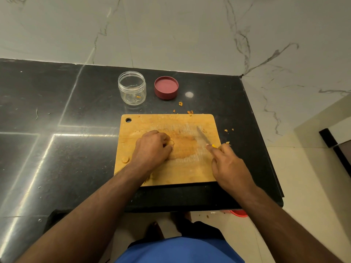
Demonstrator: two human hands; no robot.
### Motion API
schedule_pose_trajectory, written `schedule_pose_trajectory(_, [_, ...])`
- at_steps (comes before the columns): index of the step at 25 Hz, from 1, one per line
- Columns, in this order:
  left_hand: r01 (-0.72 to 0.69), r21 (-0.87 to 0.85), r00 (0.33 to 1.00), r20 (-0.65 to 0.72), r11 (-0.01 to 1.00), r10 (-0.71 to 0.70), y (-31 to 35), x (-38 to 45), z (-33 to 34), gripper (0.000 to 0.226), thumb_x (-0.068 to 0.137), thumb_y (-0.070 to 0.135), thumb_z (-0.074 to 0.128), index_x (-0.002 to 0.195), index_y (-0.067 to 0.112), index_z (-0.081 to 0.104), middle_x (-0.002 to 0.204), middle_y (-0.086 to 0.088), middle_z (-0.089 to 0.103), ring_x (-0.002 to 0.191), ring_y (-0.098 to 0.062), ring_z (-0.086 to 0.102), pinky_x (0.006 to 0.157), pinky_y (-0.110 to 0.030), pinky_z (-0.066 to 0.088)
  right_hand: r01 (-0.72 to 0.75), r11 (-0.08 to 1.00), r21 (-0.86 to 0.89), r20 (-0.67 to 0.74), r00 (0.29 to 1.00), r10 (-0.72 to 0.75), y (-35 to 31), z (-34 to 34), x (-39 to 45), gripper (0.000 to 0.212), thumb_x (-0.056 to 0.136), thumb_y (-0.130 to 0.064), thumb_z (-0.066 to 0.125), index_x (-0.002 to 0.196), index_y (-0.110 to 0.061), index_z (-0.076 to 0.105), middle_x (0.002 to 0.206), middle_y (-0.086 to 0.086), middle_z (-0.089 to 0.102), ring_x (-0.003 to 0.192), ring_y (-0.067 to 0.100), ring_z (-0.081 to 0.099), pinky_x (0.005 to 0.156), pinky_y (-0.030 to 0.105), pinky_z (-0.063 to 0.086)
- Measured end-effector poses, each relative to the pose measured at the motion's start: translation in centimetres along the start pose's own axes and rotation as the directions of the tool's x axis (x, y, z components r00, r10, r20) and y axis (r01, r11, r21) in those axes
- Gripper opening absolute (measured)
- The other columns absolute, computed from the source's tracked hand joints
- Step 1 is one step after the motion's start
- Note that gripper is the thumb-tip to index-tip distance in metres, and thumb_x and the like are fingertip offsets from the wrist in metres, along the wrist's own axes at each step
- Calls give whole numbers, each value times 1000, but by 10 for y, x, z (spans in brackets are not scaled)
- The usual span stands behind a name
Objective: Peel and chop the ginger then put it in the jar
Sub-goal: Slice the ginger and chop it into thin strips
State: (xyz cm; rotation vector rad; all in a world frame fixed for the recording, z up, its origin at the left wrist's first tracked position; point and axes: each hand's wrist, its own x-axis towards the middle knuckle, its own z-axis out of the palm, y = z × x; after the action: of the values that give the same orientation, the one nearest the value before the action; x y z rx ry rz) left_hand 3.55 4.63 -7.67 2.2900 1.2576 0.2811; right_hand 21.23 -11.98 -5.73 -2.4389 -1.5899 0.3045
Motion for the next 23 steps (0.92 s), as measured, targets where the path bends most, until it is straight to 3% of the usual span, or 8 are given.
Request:
schedule_pose_trajectory(3, [10,-3,1000,20,1000,-10,1,3,1,35,91,39,67,122,24,68,110,7,63,100,-11,57,88,-37,55,127,992,22,44,991,-128,-11,3,-4,43,101,-25,45,143,-31,44,103,-8,41,62,17,52,58,43,54])
schedule_pose_trajectory(7, [9,-5,1000,22,1000,-9,1,2,1,34,92,39,66,123,24,67,110,7,62,100,-11,56,88,-37,55,-20,999,29,-8,1000,20,8,1,-1,44,101,-25,47,145,-29,46,104,-9,43,70,11,54,65,33,55])
schedule_pose_trajectory(10, [8,-3,1000,22,1000,-8,1,1,1,34,92,39,67,123,24,68,109,8,62,99,-11,56,88,-36,54,-111,941,321,-51,990,135,10,-4,-4,45,97,-19,56,141,-31,52,107,-14,49,88,2,54,72,16,45])
schedule_pose_trajectory(12, [9,2,1000,28,1000,-9,0,-1,1,34,91,39,68,121,24,68,107,8,62,98,-11,56,88,-36,54,-146,816,559,5,985,173,-6,-4,-11,48,96,-17,59,138,-38,51,112,-25,51,99,-9,52,75,9,41])
schedule_pose_trajectory(14, [7,6,999,33,1000,-7,1,-4,2,34,90,39,68,121,25,68,107,8,61,98,-11,56,87,-36,54,-193,713,674,99,980,171,-22,1,-19,46,99,-18,53,138,-43,46,111,-25,59,98,-14,55,72,6,41])
schedule_pose_trajectory(17, [2,12,1000,25,1000,-2,1,-7,4,33,90,38,68,121,24,68,107,8,61,95,-10,55,83,-32,53,-191,770,609,157,980,119,-37,7,-29,44,103,-26,43,145,-37,42,102,-8,67,75,-2,58,64,14,45])
schedule_pose_trajectory(20, [24,1,1000,18,1000,-25,3,-6,4,33,91,38,68,120,24,69,107,7,62,95,-10,56,82,-32,53,-85,850,519,166,986,-3,-50,10,-31,50,104,-23,40,153,-28,31,120,-2,62,72,-7,46,61,8,39])
schedule_pose_trajectory(23, [39,-8,999,12,999,-39,3,-6,5,32,90,38,68,119,24,70,107,6,63,97,-12,57,85,-35,54,-16,887,461,169,983,-71,-60,17,-30,53,104,-22,38,155,-28,25,102,-7,56,77,0,49,61,11,36])
